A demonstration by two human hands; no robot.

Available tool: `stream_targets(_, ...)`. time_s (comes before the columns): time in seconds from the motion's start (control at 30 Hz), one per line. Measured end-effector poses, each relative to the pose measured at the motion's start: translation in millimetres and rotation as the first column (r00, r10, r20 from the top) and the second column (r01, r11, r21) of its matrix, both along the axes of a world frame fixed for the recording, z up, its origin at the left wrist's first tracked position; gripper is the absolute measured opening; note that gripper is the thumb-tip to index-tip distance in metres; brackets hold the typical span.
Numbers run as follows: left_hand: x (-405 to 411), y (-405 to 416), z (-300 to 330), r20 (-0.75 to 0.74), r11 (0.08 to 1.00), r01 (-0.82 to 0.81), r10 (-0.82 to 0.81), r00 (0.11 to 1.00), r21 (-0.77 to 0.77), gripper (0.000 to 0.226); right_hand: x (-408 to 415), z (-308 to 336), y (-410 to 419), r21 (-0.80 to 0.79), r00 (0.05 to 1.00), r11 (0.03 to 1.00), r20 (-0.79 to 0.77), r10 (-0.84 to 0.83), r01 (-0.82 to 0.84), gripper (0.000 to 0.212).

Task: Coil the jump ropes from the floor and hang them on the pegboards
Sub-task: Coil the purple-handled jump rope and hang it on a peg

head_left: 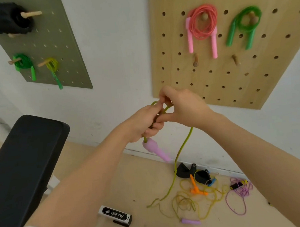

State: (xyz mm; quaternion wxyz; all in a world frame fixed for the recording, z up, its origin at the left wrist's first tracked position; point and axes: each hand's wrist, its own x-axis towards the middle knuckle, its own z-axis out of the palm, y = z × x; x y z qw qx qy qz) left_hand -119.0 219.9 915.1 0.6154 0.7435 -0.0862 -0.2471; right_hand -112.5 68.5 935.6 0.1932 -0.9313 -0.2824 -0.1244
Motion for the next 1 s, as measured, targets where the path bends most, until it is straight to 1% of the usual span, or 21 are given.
stream_targets(0.07,2,4,3,-0.039,0.985,0.159,-0.157,0.987,0.061,0.052,2,2,-3,0.073,0.989,0.991,-0.092,0.116,-0.11,0.049)
stream_targets(0.1,3,6,4,-0.064,0.969,0.235,-0.231,0.971,0.07,0.053,3,5,-5,0.095,0.965,0.982,-0.19,0.181,-0.165,0.044)
stream_targets(0.13,3,8,6,-0.085,0.958,0.283,-0.277,0.957,0.056,0.054,5,8,-7,0.122,0.924,0.972,-0.306,0.23,-0.201,0.033)
stream_targets(0.17,3,9,9,-0.088,0.957,0.289,-0.286,0.954,0.025,0.055,7,10,-9,0.152,0.879,0.965,-0.401,0.258,-0.214,0.022)
stream_targets(0.2,4,9,11,-0.06,0.967,0.255,-0.254,0.965,-0.004,0.055,10,13,-12,0.175,0.857,0.964,-0.445,0.259,-0.201,0.017)
stream_targets(0.27,3,9,11,0.076,0.992,0.111,-0.107,0.991,-0.056,0.05,17,18,-19,0.217,0.878,0.967,-0.428,0.217,-0.133,0.029)
stream_targets(0.33,2,9,8,0.181,0.977,0.006,0.034,0.983,-0.213,0.044,22,19,-26,0.371,0.87,0.926,-0.432,0.237,-0.068,0.038)
stream_targets(0.4,1,5,7,0.209,0.902,-0.005,0.105,0.972,-0.431,0.038,27,18,-28,0.552,0.809,0.833,-0.474,0.346,-0.033,0.042)
stream_targets(0.47,-2,-4,10,0.16,0.788,0.014,0.108,0.981,-0.616,0.034,32,15,-27,0.698,0.746,0.716,-0.477,0.465,0.0,0.039)
stream_targets(0.5,-3,-11,14,0.123,0.731,0.028,0.077,0.989,-0.682,0.032,36,13,-28,0.736,0.728,0.677,-0.469,0.5,0.009,0.036)
stream_targets(0.57,-6,-21,23,0.14,0.657,0.074,0.048,0.989,-0.75,0.024,45,6,-38,0.737,0.728,0.675,-0.477,0.492,0.027,0.033)
stream_targets(0.6,-6,-24,26,0.164,0.643,0.079,0.074,0.984,-0.762,0.023,50,0,-48,0.713,0.736,0.699,-0.502,0.454,0.055,0.031)
stream_targets(0.67,-2,-26,30,0.186,0.629,0.055,0.144,0.972,-0.775,0.032,60,-18,-75,0.631,0.752,0.76,-0.576,0.32,0.159,0.026)
stream_targets(0.77,5,-29,26,0.13,0.641,-0.081,0.276,0.952,-0.763,0.034,68,-45,-100,0.463,0.718,0.837,-0.684,0.127,0.292,0.025)
stream_targets(0.8,8,-31,23,0.099,0.644,-0.134,0.313,0.945,-0.753,0.034,70,-52,-101,0.358,0.708,0.894,-0.703,0.068,0.27,0.028)
stream_targets(0.83,10,-34,18,0.066,0.644,-0.18,0.339,0.939,-0.743,0.035,70,-56,-98,0.171,0.71,0.966,-0.703,-0.019,0.195,0.03)
stream_targets(0.87,12,-38,13,0.033,0.646,-0.22,0.356,0.934,-0.731,0.037,68,-57,-91,-0.079,0.726,0.994,-0.678,-0.111,0.078,0.031)
stream_targets(0.9,15,-41,8,0.007,0.658,-0.253,0.365,0.931,-0.709,0.038,64,-56,-82,-0.312,0.759,0.949,-0.628,-0.173,-0.042,0.032)
stream_targets(0.93,19,-45,2,-0.006,0.688,-0.276,0.367,0.93,-0.671,0.04,58,-52,-73,-0.48,0.805,0.863,-0.569,-0.168,-0.159,0.033)
stream_targets(0.97,23,-49,-3,-0.001,0.734,-0.288,0.364,0.931,-0.615,0.043,53,-47,-64,-0.552,0.829,0.794,-0.548,-0.113,-0.256,0.033)
stream_targets(1.0,27,-54,-8,0.026,0.795,-0.289,0.357,0.934,-0.533,0.045,50,-42,-57,-0.573,0.833,0.752,-0.55,-0.058,-0.326,0.031)
